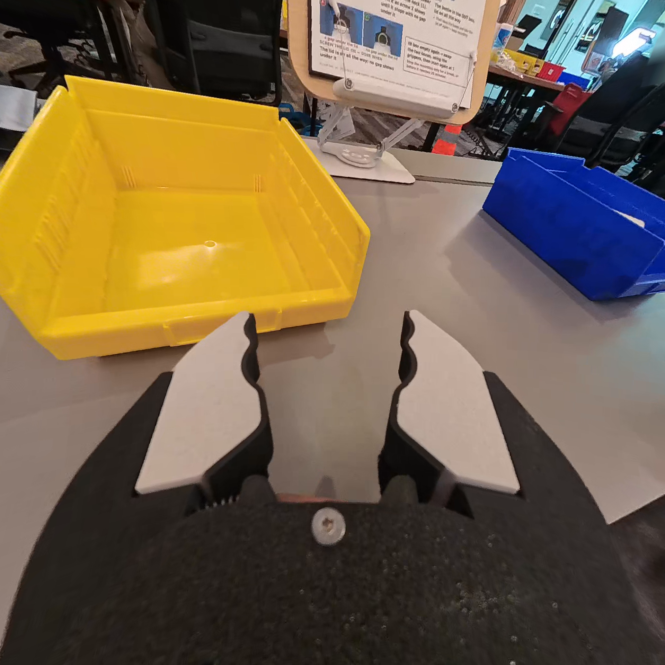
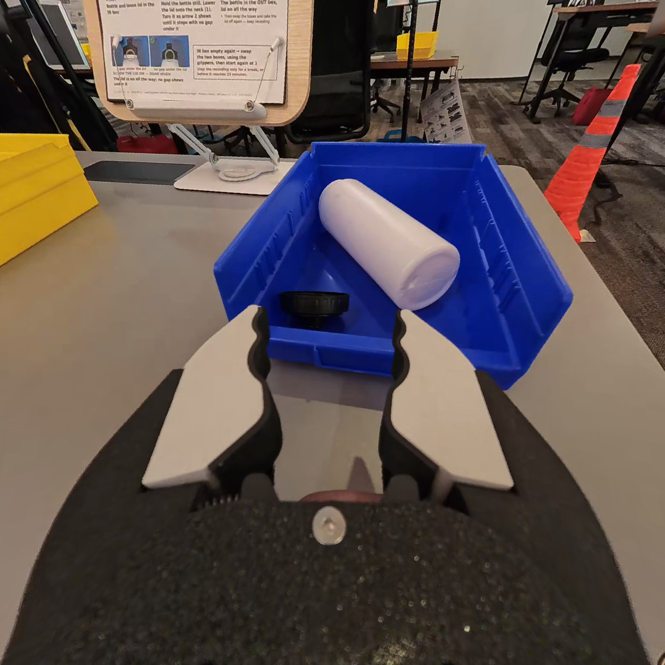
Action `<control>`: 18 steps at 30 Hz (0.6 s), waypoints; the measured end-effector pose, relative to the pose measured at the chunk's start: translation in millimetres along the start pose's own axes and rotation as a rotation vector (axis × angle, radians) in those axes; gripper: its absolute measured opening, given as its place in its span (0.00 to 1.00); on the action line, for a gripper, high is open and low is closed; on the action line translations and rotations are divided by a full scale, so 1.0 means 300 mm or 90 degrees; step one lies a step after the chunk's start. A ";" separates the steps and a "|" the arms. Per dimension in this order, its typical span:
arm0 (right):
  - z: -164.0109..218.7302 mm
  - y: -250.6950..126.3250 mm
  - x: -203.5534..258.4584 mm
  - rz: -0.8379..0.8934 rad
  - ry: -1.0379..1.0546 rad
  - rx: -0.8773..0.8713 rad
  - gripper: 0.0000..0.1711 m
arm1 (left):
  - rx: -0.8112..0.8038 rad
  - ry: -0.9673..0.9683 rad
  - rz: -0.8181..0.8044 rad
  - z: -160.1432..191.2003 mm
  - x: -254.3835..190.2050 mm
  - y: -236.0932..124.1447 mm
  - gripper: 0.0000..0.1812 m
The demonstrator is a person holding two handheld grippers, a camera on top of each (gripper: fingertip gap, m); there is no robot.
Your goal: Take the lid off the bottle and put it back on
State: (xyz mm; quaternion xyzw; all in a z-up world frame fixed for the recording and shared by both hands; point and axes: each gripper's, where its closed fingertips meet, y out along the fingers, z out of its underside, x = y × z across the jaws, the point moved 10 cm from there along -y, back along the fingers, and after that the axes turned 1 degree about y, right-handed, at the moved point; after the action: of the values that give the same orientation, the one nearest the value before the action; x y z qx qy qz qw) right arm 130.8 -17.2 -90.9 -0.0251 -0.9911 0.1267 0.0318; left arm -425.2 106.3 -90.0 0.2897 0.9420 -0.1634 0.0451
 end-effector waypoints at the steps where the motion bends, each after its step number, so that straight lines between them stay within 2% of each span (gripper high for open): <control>1: 0.000 0.001 0.000 -0.001 0.000 -0.001 0.38 | 0.000 -0.002 0.003 0.000 -0.001 0.001 0.42; 4: -0.001 0.010 0.024 -0.021 0.000 0.007 0.41 | 0.008 -0.001 0.007 0.003 -0.002 0.008 0.42; 8: 0.003 0.092 0.166 -0.140 0.012 0.041 0.46 | 0.013 -0.014 0.027 0.004 -0.011 0.020 0.43; 11: -0.006 0.181 0.246 -0.117 -0.024 0.093 0.51 | 0.026 0.004 0.040 0.009 -0.026 0.040 0.43; 14: -0.014 0.252 0.286 -0.126 0.024 0.111 0.51 | 0.049 0.025 0.043 0.020 -0.051 0.059 0.43; 16: -0.020 0.291 0.311 -0.134 0.051 0.121 0.59 | 0.048 0.047 0.054 0.024 -0.080 0.062 0.43; 18: -0.028 0.317 0.337 -0.152 0.047 0.128 0.60 | 0.037 0.067 0.070 0.023 -0.124 0.071 0.43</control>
State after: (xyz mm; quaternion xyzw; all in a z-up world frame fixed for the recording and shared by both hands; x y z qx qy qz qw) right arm 34.5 82.6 -101.1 0.0919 -0.9674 0.2198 0.0857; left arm -382.5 100.8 -95.7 0.3507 0.9205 -0.1723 -0.0042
